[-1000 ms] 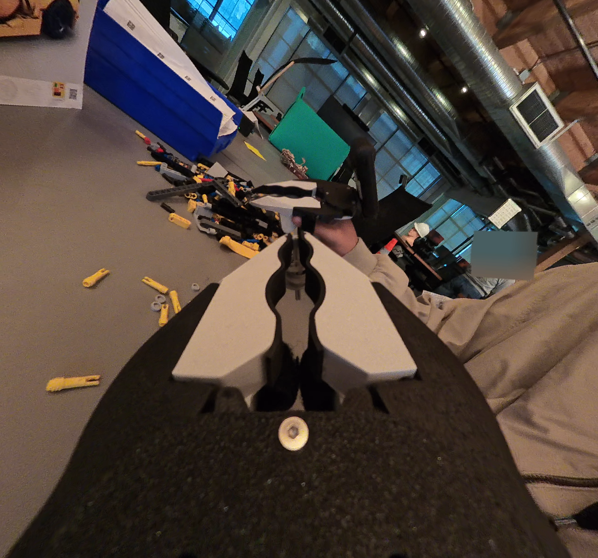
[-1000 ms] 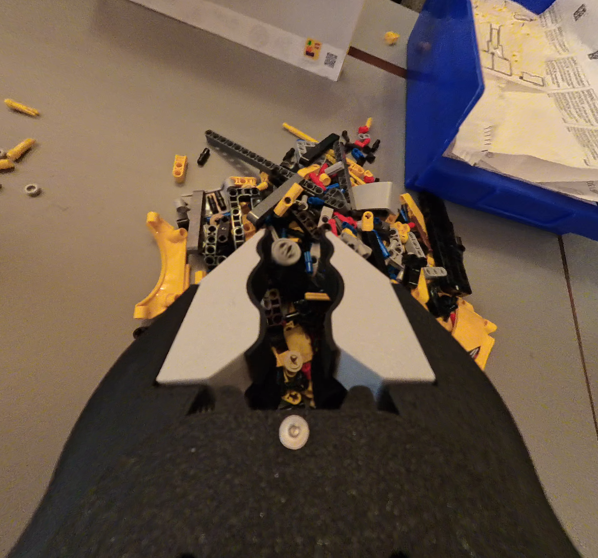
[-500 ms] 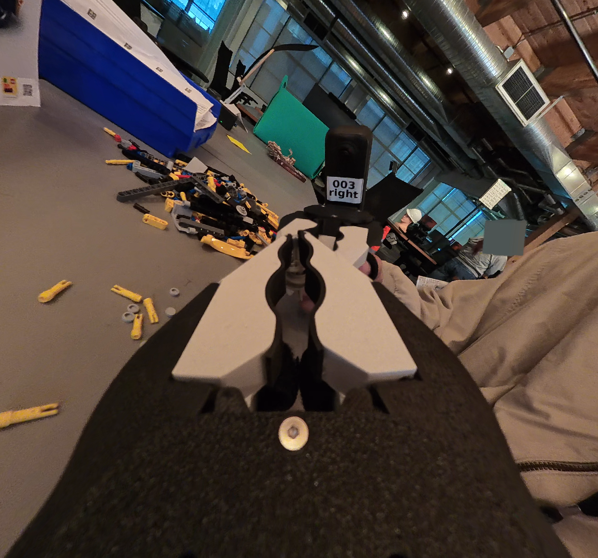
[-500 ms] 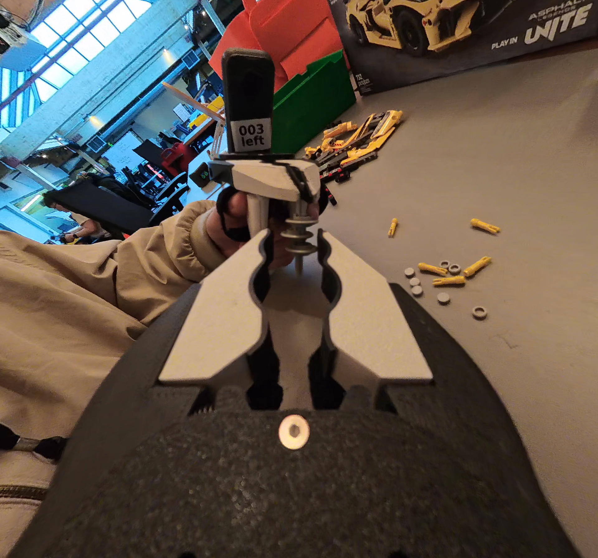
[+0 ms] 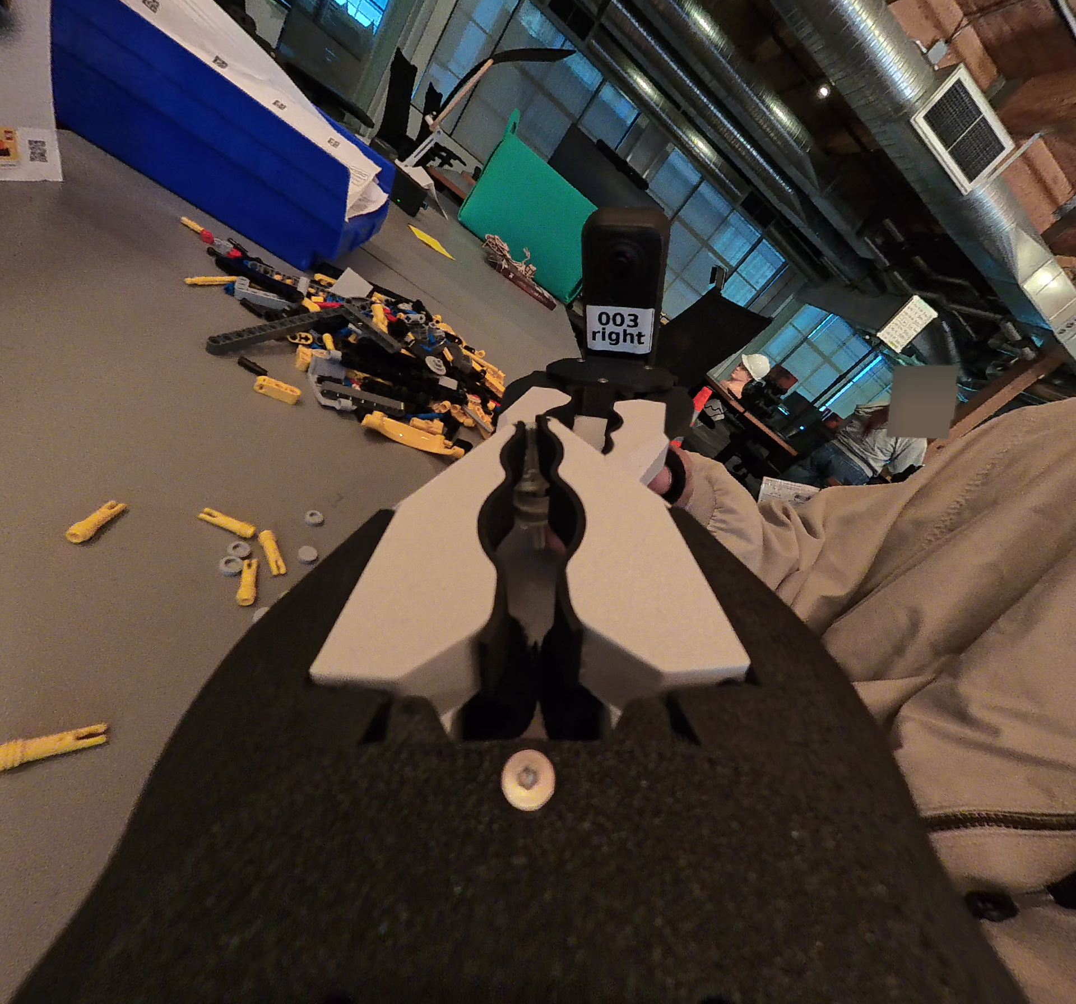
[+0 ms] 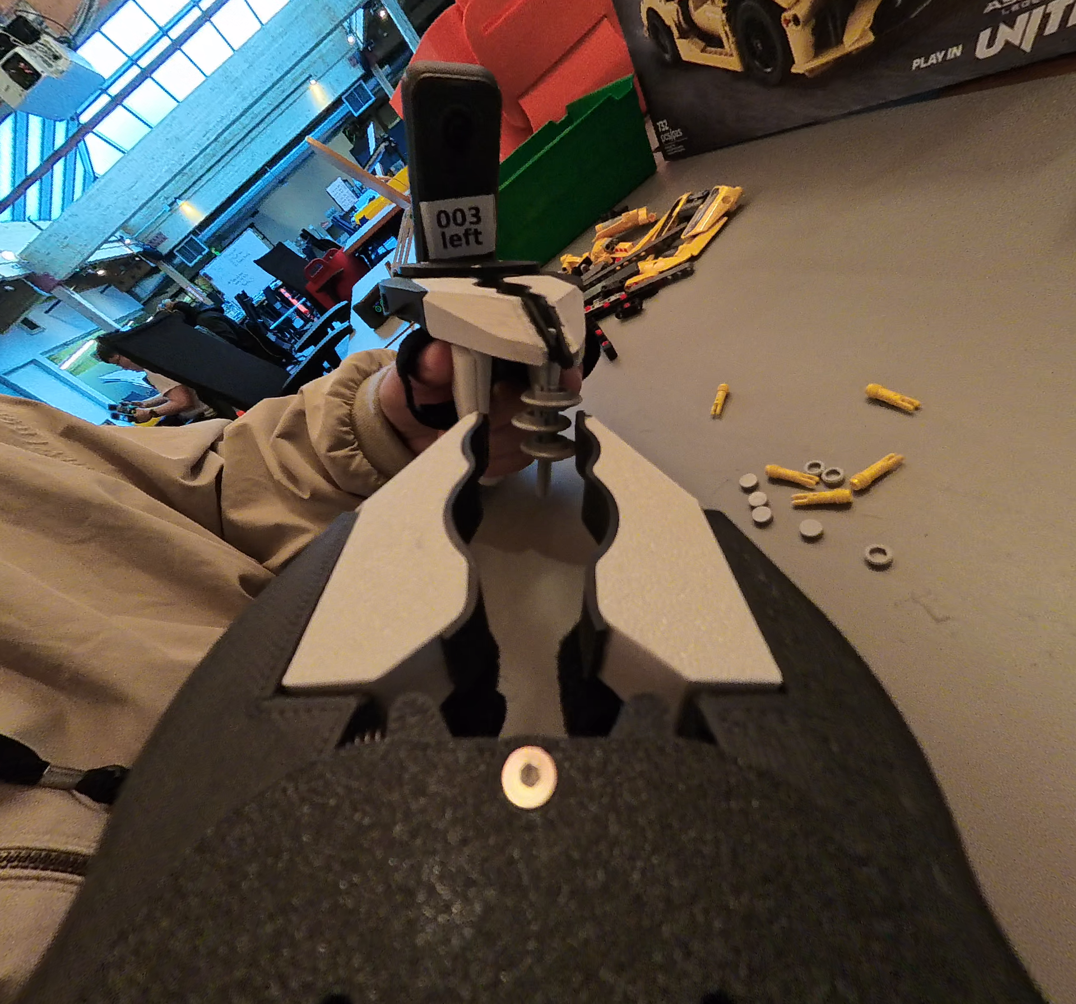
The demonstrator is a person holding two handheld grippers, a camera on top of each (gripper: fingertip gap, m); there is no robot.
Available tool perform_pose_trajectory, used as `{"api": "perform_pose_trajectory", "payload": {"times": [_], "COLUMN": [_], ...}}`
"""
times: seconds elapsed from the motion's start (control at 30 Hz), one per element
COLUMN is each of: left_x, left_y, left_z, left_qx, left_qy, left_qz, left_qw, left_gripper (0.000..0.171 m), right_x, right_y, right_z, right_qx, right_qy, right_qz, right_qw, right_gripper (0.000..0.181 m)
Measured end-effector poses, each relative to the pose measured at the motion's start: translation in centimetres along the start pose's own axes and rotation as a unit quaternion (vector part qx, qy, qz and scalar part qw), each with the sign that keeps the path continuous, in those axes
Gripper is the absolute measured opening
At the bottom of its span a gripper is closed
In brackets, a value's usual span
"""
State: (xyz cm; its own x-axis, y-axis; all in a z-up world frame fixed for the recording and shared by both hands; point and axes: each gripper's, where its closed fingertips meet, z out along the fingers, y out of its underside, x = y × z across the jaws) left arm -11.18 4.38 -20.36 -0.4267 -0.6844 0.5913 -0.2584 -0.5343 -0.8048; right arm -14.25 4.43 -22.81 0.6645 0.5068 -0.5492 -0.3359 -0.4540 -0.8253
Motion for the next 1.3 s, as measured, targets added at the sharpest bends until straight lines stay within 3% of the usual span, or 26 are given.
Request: {"api": "perform_pose_trajectory", "payload": {"times": [0.2,0.33,0.63,0.7,0.77,0.8,0.87,0.93,1.0,1.07,1.13,1.2,1.3], "left_x": [-0.1,0.1,-0.5,-0.9,-0.8,-0.9,-1.7,-2.3,-2.2,-2.1,-2.1,-1.9,-1.6], "left_y": [-0.3,-0.2,0.1,-0.7,-5.5,-7.3,-7.6,-7.4,-6.4,-5.3,-4.1,-3.4,-2.4], "left_z": [-0.2,-0.1,-0.2,-0.7,-3.6,-5.3,-6.9,-7.0,-5.9,-4.6,-3.3,-2.4,-1.5], "left_qx": [0.005,0.005,-0.016,0.009,0.13,0.159,0.155,0.177,0.158,0.129,0.102,0.093,0.071], "left_qy": [-0.004,0.002,-0.044,-0.051,-0.04,-0.039,-0.07,-0.055,-0.029,-0.037,-0.041,-0.036,-0.03], "left_qz": [0.001,-0.002,0.042,0.032,0.011,0.011,0.038,-0.019,-0.052,-0.037,-0.039,-0.042,-0.034], "left_qw": [1.0,1.0,0.998,0.998,0.991,0.986,0.985,0.982,0.986,0.99,0.993,0.994,0.996], "left_gripper": [0.003,0.003,0.002,0.002,0.003,0.003,0.003,0.003,0.003,0.003,0.003,0.003,0.003], "right_x": [1.2,0.3,1.0,1.3,3.0,2.4,2.0,3.9,7.2,11.2,15.0,17.5,18.3], "right_y": [0.3,0.3,1.1,1.4,5.4,5.6,3.4,1.5,-1.3,-3.7,-4.1,-2.6,-1.6], "right_z": [-0.1,0.0,-0.1,-0.1,-0.1,0.1,-0.5,-2.1,-6.0,-12.6,-19.2,-22.1,-22.2], "right_qx": [-0.006,-0.008,-0.032,-0.043,-0.152,-0.142,-0.086,-0.046,0.003,0.022,-0.009,-0.053,-0.052], "right_qy": [0.037,0.018,0.025,0.029,0.074,0.06,0.069,0.116,0.218,0.368,0.501,0.535,0.519], "right_qz": [-0.016,-0.025,-0.024,-0.018,-0.033,-0.019,-0.041,-0.036,-0.048,-0.089,-0.115,-0.09,-0.068], "right_qw": [0.999,1.0,0.999,0.998,0.985,0.988,0.993,0.992,0.975,0.925,0.858,0.838,0.85], "right_gripper": [0.041,0.019,0.018,0.017,0.017,0.017,0.017,0.018,0.018,0.018,0.018,0.018,0.018]}}
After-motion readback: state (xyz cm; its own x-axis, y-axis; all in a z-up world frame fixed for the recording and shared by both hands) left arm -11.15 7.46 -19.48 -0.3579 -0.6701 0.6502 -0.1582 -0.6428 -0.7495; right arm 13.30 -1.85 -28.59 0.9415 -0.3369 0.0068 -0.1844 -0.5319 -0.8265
